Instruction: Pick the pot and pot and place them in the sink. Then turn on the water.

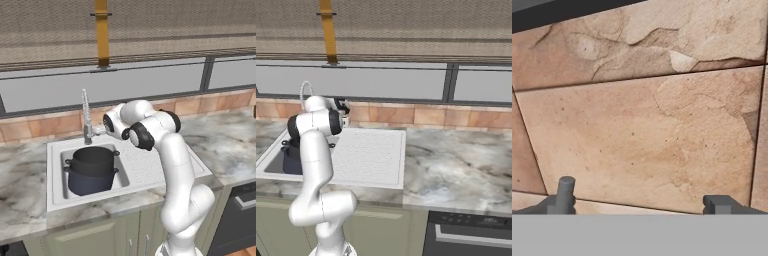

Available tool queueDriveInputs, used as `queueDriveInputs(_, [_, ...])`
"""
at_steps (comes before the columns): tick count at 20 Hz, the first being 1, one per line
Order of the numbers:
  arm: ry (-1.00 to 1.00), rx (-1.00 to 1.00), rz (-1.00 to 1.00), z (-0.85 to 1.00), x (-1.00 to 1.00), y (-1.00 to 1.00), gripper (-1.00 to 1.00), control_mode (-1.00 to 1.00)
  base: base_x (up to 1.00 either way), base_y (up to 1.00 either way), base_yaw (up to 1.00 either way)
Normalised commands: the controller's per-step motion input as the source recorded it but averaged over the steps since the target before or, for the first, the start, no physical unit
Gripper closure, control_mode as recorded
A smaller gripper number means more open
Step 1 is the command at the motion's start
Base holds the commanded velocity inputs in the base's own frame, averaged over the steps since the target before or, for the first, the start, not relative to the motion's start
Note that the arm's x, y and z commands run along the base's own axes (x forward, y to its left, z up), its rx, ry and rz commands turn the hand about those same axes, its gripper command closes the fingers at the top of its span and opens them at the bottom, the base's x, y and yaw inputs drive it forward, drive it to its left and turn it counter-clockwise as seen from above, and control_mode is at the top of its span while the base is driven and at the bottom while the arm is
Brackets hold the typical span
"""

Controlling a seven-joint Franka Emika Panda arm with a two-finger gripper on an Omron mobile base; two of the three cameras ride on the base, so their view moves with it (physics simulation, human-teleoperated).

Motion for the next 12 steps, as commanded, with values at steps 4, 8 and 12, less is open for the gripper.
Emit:
queueDriveInputs(4, [0.00, 0.02, -0.14, -0.14, -0.11, -0.83, -1.00, -1.00, 0.00, 0.00, 0.00])
queueDriveInputs(8, [0.00, 0.03, -0.16, -0.15, -0.15, -0.84, -1.00, -1.00, 0.00, 0.00, 0.00])
queueDriveInputs(12, [0.00, 0.04, -0.17, -0.16, -0.18, -0.85, -1.00, -1.00, 0.00, 0.00, 0.00])
